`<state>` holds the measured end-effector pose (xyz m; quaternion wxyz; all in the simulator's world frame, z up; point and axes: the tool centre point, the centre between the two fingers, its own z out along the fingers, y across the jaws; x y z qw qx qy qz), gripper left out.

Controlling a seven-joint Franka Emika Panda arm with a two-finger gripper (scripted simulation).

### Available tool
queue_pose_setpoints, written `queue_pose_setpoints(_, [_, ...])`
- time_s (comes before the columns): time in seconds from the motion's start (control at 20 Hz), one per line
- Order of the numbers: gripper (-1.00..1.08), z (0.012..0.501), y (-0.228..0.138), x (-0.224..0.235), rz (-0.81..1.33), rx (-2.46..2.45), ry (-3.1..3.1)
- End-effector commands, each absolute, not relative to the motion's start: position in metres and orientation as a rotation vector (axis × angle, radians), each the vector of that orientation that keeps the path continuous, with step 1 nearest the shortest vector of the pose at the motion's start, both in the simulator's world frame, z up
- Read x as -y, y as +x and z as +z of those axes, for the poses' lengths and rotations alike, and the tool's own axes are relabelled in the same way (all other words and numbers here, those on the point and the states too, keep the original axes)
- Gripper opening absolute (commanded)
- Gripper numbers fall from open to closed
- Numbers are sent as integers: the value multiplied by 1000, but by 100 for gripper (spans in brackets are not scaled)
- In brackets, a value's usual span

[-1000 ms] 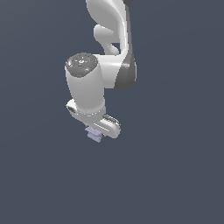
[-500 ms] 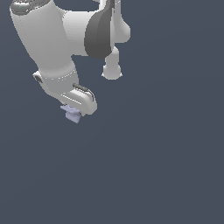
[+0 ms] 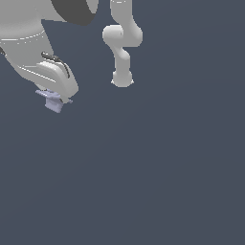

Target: Pick up the object and move it to a goal position.

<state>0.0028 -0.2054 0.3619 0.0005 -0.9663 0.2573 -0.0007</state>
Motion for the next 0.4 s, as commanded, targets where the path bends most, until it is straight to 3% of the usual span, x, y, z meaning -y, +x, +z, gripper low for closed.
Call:
queue_pose_setpoints(0.0, [-100, 374, -1, 215, 0, -805, -3036])
queue_pose_setpoints(0.35, [-100, 386, -4, 226, 0, -805, -3036])
